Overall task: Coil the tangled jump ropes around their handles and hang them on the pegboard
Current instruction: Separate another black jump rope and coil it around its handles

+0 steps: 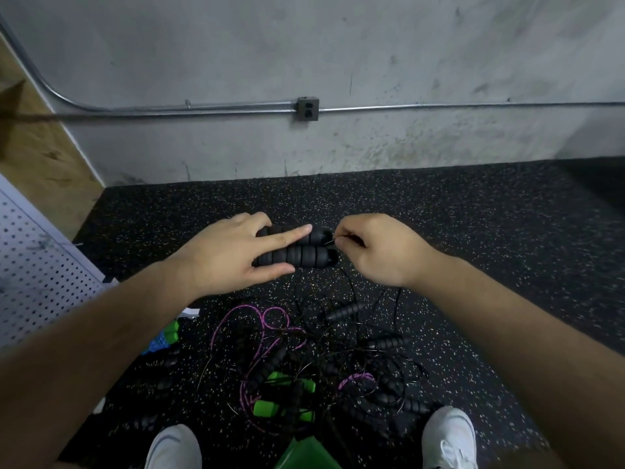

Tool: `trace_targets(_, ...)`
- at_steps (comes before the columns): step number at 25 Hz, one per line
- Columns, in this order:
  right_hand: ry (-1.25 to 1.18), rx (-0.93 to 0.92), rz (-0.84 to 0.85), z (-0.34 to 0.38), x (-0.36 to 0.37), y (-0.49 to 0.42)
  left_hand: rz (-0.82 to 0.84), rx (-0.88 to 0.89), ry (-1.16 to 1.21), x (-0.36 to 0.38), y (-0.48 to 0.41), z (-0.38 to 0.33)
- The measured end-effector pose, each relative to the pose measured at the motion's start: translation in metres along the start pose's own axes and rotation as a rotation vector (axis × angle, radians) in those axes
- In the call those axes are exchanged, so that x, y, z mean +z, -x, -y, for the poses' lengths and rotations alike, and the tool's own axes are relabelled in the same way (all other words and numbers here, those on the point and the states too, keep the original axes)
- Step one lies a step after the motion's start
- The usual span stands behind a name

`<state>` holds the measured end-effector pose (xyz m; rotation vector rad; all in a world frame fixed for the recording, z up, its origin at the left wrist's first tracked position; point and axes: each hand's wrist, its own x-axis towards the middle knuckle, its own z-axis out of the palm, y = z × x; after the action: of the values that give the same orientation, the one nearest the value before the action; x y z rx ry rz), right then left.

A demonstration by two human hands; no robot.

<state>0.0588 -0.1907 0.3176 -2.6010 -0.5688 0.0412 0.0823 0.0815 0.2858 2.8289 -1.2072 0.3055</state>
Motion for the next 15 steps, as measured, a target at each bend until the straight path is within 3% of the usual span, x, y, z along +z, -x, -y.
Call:
trace_targets(7, 0.206, -0.142, -0.159, 0.005, 0.01, -0.002, -0.001, 0.042, -0.112, 0.009, -0.007, -0.004)
trace_targets(12, 0.23, -0.225, -0.122, 0.012, 0.011, -0.001, 0.062, -0.055, -0.118, 0.012, -0.007, -0.008)
trace_targets(15, 0.259, -0.28, -0.095, 0.015, 0.001, -0.001, -0.002, 0.009, -0.093, 0.011, -0.004, -0.005)
